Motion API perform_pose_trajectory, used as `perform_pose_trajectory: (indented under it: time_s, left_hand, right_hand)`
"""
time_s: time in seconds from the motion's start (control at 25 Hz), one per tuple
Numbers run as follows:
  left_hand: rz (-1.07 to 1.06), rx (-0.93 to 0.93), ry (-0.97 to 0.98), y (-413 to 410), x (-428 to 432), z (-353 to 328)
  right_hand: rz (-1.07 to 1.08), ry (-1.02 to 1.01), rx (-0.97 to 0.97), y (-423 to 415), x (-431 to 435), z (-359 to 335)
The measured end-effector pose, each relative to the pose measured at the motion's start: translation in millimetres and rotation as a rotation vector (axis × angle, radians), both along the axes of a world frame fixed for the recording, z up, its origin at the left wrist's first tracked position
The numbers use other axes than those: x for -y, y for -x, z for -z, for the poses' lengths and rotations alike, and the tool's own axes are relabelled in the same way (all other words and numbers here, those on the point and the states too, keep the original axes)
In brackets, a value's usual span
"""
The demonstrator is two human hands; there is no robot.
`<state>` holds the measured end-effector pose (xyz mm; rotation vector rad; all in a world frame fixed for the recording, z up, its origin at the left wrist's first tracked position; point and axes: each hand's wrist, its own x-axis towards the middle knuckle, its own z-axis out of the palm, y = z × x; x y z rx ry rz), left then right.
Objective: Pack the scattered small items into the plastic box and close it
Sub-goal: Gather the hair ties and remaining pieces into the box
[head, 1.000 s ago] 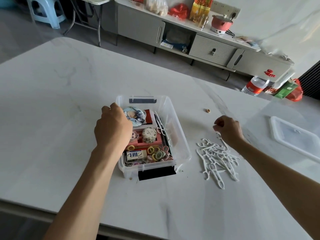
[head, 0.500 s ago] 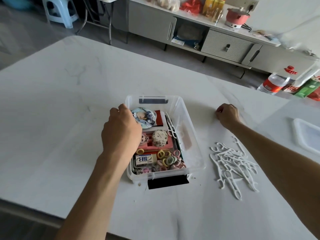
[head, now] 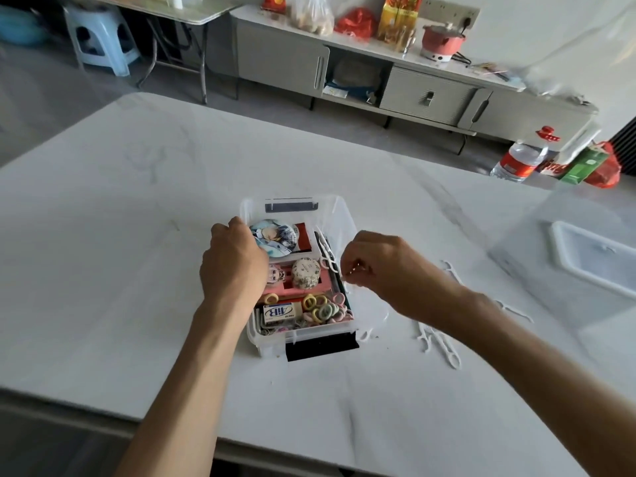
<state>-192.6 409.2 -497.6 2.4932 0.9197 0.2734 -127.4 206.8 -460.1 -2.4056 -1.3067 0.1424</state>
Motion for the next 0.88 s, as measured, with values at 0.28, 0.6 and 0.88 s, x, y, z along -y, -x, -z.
perform_pose_trajectory:
  time_s: [0.28, 0.6, 0.88]
  left_hand:
    - [-0.009, 0.033, 0.041, 5.6, -7.9, -0.1]
    - [-0.097, 0.004, -0.022, 11.8, -18.5, 1.6]
    - [-0.062, 0.013, -0.028, 1.4, -1.6, 2.3]
  right_hand:
    - [0.188, -0.285, -0.042, 19.4, 20.7, 10.3]
    - [0.273, 0.162, -0.114, 18.1, 62.8, 88.4]
    - [0.694, 0.098, -0.057, 6.3, 84.1, 91.7]
